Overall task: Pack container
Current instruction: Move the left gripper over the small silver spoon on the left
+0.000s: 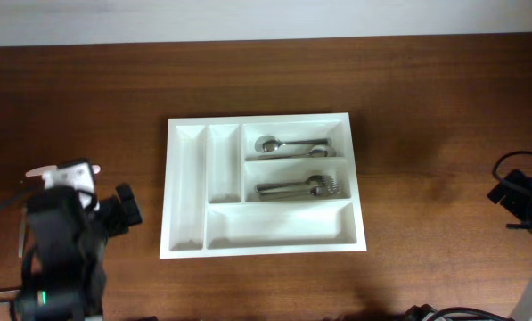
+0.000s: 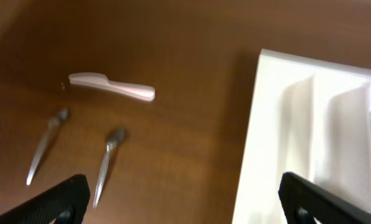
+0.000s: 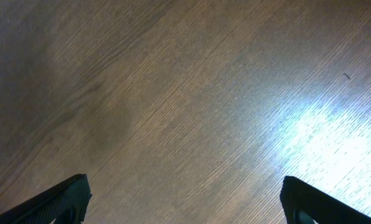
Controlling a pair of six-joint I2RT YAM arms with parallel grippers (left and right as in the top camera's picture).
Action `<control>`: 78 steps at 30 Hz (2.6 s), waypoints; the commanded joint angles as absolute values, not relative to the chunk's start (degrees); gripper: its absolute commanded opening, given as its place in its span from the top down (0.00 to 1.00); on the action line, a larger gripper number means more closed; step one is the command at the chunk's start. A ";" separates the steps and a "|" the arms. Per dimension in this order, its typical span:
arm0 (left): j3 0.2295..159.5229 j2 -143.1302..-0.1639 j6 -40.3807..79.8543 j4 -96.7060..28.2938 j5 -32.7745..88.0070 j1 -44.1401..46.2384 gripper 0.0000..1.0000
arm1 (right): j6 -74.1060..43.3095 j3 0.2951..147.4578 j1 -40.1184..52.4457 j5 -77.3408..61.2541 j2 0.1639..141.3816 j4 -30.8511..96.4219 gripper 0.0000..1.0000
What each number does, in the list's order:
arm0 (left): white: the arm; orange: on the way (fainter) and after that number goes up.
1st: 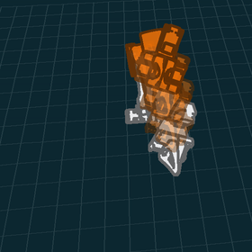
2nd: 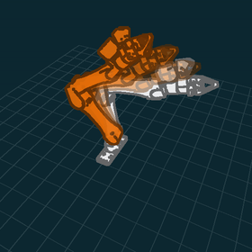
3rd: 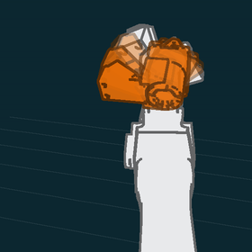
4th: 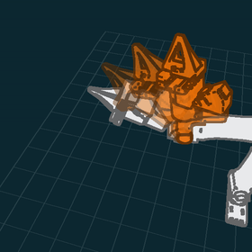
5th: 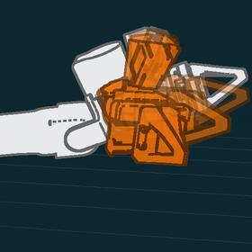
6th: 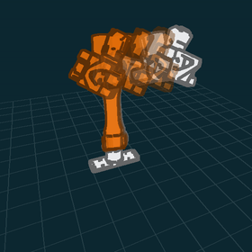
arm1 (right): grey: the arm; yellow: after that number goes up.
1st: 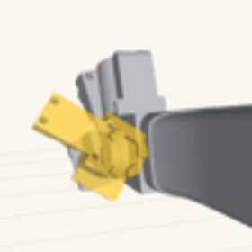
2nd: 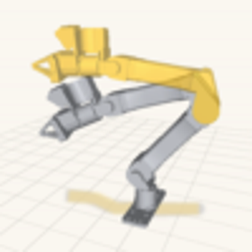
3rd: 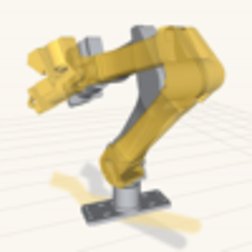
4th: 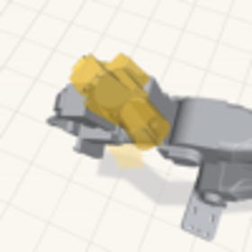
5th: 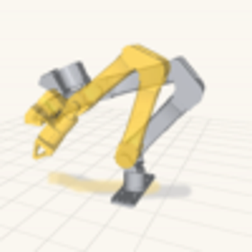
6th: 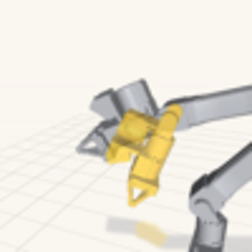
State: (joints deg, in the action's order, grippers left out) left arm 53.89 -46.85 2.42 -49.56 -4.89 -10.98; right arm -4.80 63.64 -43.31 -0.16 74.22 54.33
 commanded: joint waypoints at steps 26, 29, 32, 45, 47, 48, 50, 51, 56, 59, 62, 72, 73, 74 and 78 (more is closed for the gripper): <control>59.75 -77.60 -11.51 -54.06 -1.02 -26.55 0.01 | -5.34 63.64 -43.68 -0.67 74.37 54.15 0.01; 59.86 -80.99 -14.09 -55.37 4.73 -29.95 0.01 | -5.34 63.64 -43.68 -0.67 74.37 54.15 0.01; 59.86 -85.21 -14.70 -57.12 5.39 -34.41 0.01 | -5.34 63.64 -43.68 -0.67 74.37 54.15 0.01; 59.86 -87.92 -23.22 -46.70 0.78 -38.76 0.01 | -5.34 63.64 -43.68 -0.67 74.37 54.15 0.01; 59.86 -87.96 -27.70 -45.87 4.03 -38.79 0.01 | -5.37 63.64 -43.68 -0.67 74.37 54.15 0.01; 59.86 -87.96 -30.33 -45.91 5.85 -38.79 0.01 | -5.34 63.64 -43.68 -0.67 74.37 54.15 0.01; 59.83 -88.09 -32.08 -46.04 6.20 -38.79 0.01 | -5.34 63.64 -43.68 -0.67 74.37 54.15 0.01; 59.83 -88.25 -32.49 -46.04 5.23 -38.83 0.01 | -5.34 63.64 -43.68 -0.67 74.37 54.15 0.01; 59.83 -89.03 -34.83 -44.62 3.09 -38.83 0.01 | -5.34 63.64 -43.68 -0.67 74.37 54.15 0.01; 59.83 -89.14 -34.79 -43.44 2.35 -38.83 0.01 | -5.37 63.64 -43.68 -0.67 74.37 54.15 0.01; 59.77 -89.21 -34.76 -43.53 2.35 -38.83 0.01 | -5.34 63.64 -43.68 -0.67 74.37 54.15 0.01; 58.11 -94.11 -30.17 -44.23 2.81 -38.76 0.01 | -5.37 63.64 -43.68 -0.67 74.37 54.15 0.01; 58.11 -94.76 -29.23 -43.86 2.81 -38.79 0.01 | -5.34 63.64 -43.68 -0.67 74.37 54.15 0.01; 58.11 -95.35 -28.49 -43.46 2.81 -38.79 0.01 | -5.34 63.64 -43.68 -0.67 74.37 54.15 0.01; 58.11 -97.12 -28.29 -42.81 2.76 -38.79 0.01 | -5.37 63.64 -43.68 -0.67 74.37 54.15 0.01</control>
